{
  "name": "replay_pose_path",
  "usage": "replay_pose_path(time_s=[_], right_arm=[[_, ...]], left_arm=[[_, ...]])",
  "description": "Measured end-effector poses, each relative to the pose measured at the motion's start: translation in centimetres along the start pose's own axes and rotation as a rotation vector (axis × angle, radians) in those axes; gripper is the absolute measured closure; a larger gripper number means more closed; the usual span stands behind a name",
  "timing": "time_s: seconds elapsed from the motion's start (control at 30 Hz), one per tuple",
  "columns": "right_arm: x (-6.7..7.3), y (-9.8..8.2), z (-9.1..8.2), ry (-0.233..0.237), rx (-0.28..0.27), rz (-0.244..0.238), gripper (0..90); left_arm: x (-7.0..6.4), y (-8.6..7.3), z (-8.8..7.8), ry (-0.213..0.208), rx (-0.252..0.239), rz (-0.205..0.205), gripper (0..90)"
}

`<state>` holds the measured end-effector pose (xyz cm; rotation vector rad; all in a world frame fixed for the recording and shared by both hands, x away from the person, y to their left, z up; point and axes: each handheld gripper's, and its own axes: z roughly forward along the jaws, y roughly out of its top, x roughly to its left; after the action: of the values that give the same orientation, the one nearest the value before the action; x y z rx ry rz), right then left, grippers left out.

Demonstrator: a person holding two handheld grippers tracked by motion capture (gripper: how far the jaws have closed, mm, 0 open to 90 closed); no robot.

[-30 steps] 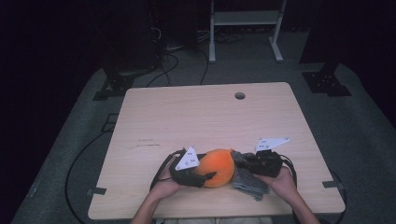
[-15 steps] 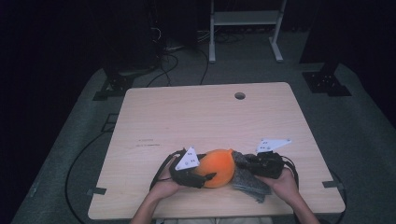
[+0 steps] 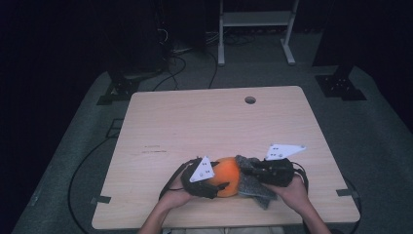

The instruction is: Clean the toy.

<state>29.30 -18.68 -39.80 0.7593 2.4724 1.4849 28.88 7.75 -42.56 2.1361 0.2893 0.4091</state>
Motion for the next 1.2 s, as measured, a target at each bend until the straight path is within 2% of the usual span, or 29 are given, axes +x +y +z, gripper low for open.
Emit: replay_pose_path(time_s=[0.07,0.13,0.2,0.27,0.37,0.43,0.47,0.57,0.6,0.63,0.67,0.73,0.77,0.8,0.83,0.9,0.97,1.0,1.03,1.07,1.13,1.17,1.2], right_arm=[[0.0,-0.3,0.7,-0.020,0.037,-0.016,76.5],[-0.7,-0.8,0.7,-0.025,0.056,0.007,76.7],[-1.0,-1.2,0.3,-0.081,0.103,-0.003,76.6],[-0.9,-1.3,0.0,-0.066,0.078,0.012,76.5],[0.4,-0.2,-0.1,-0.003,0.009,-0.022,76.3],[0.8,0.1,0.6,-0.006,0.036,-0.055,76.3],[0.7,-0.2,0.9,-0.005,0.048,-0.053,76.5],[0.3,-0.7,0.9,0.018,0.044,-0.026,76.6],[0.3,-0.8,0.7,0.008,0.055,-0.041,76.6],[0.2,-0.8,0.6,0.000,0.061,-0.044,76.6],[0.1,-0.9,0.6,-0.006,0.065,-0.041,76.6],[-0.3,-1.0,0.4,-0.053,0.104,-0.046,76.5],[-0.5,-1.1,0.2,-0.058,0.107,-0.029,76.5],[-0.6,-1.1,-0.1,-0.050,0.088,-0.007,76.6],[-0.3,-0.9,-0.2,-0.047,0.076,-0.014,76.5],[0.6,-0.1,-0.3,-0.010,0.035,-0.048,76.4],[1.0,0.3,0.1,-0.006,0.041,-0.070,76.3],[1.0,0.2,0.3,-0.005,0.052,-0.078,76.4],[0.7,0.0,0.4,0.001,0.055,-0.070,76.5],[0.4,-0.3,0.4,0.005,0.057,-0.060,76.6],[-0.1,-0.7,0.2,0.004,0.053,-0.037,76.6],[-0.3,-0.8,0.0,-0.004,0.055,-0.030,76.5],[-0.5,-0.8,-0.1,-0.012,0.061,-0.028,76.5]], left_arm=[[0.0,-0.1,0.0,0.003,0.006,0.002,30.6],[0.1,-0.2,0.0,0.000,0.001,-0.014,30.7],[0.2,-0.2,0.0,-0.001,0.001,-0.025,30.6],[0.1,-0.1,0.1,0.001,0.000,-0.024,30.1],[0.1,0.1,0.2,0.000,0.002,-0.025,29.7],[0.2,0.2,0.0,-0.023,0.003,-0.036,26.9],[0.5,0.2,-0.3,-0.044,-0.007,-0.055,23.5],[1.7,0.0,-0.7,-0.092,-0.052,-0.151,16.4],[1.9,-0.1,-0.6,-0.100,-0.061,-0.179,16.5],[1.9,-0.2,-0.5,-0.102,-0.058,-0.188,17.6],[1.8,-0.2,-0.5,-0.086,-0.048,-0.184,20.3],[1.6,-0.2,-0.5,-0.068,-0.042,-0.178,26.5],[1.5,-0.1,-0.4,-0.059,-0.040,-0.175,28.0],[1.3,0.0,-0.3,-0.053,-0.033,-0.164,28.5],[1.0,0.2,-0.1,-0.051,-0.033,-0.150,28.8],[0.6,0.6,0.2,-0.050,-0.033,-0.132,29.0],[0.4,0.8,0.1,-0.057,-0.025,-0.121,27.1],[0.6,0.8,-0.2,-0.074,-0.036,-0.128,24.3],[1.0,0.6,-0.5,-0.097,-0.062,-0.151,20.5],[1.6,0.4,-0.7,-0.110,-0.086,-0.192,19.4],[2.3,0.0,-0.7,-0.108,-0.066,-0.267,15.8],[2.3,-0.3,-0.5,-0.118,-0.061,-0.272,16.1],[2.1,-0.4,-0.4,-0.110,-0.062,-0.257,19.4]])
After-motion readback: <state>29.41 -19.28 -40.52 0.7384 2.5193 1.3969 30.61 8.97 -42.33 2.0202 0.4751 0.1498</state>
